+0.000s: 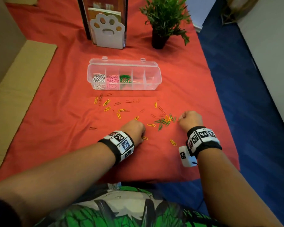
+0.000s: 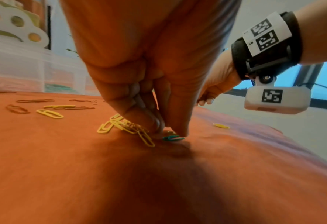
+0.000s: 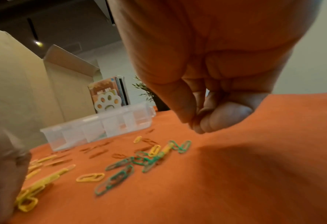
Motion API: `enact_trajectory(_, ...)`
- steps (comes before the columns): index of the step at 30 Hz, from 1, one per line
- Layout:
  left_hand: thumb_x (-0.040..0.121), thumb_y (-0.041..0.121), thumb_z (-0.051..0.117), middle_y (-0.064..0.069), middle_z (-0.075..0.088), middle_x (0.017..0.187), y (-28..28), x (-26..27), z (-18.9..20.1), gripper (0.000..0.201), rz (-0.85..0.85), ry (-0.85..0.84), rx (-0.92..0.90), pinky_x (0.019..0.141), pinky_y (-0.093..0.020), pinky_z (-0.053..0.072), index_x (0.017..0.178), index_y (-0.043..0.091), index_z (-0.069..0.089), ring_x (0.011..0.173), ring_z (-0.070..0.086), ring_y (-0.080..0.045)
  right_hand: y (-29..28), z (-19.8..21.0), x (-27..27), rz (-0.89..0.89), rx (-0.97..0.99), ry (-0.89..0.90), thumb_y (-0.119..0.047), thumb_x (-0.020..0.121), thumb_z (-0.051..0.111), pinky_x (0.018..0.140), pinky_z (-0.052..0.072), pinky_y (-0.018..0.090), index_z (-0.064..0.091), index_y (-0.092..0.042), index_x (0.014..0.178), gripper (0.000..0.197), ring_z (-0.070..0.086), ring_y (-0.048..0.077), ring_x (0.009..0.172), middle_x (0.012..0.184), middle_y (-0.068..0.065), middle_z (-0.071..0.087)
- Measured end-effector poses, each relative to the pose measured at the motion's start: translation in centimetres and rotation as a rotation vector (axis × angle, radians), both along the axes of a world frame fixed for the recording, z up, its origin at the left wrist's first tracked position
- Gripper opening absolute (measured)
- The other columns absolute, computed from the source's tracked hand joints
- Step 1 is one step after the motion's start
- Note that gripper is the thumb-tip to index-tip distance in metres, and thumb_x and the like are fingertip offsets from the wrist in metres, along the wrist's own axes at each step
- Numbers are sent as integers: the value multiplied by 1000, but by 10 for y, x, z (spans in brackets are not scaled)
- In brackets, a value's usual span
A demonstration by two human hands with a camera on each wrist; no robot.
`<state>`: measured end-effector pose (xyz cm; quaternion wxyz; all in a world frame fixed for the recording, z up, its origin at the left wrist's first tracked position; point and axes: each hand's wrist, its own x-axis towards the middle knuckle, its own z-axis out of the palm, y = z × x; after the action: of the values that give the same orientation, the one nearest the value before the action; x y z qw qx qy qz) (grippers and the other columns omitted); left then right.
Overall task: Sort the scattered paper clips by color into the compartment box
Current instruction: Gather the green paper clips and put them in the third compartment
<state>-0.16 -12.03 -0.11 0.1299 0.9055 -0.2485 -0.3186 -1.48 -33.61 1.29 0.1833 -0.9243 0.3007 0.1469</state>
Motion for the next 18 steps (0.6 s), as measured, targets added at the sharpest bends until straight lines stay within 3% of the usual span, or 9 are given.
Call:
enact_trajectory(2,80,20,64,-10,67,105,-2,-2,-3,21,-35,-20,52,81,-29,49,100,16,68,101,63,-29,-7,-7,-5,-18,1,20,-19,89,52,89,47,32,62,-10,86,14,61,35,107,109,22,66)
enact_trajectory(6,80,15,58,-12,66,105,-5,-3,-8,21,-101,-69,108,80,-35,51,100,15,66,99,63,-33,-11,-19,-6,-56,9,25,-18,88,55,94,45,33,64,0,103,25,59,33,112,113,21,65)
enact_trajectory(10,83,15,52,-12,65,106,-3,-4,-14,22,-97,-98,72,80,-35,50,101,14,64,101,62,-33,-8,-28,-2,-21,-16,-11,-18,87,57,95,43,33,60,0,109,29,56,33,113,118,21,60)
enact_trajectory(15,86,16,52,-7,68,110,3,1,-9,27,157,-54,-158,90,-31,45,109,21,65,107,60,-27,4,-33,4,50,-38,-80,-17,86,59,91,45,35,58,-3,108,27,57,37,106,118,21,53)
enact_trajectory(18,86,9,49,-9,70,91,2,7,-6,22,386,133,-278,76,-28,48,94,21,66,84,64,-26,12,-34,7,91,-52,-81,-14,89,53,90,46,38,55,-1,112,27,57,39,106,118,24,52)
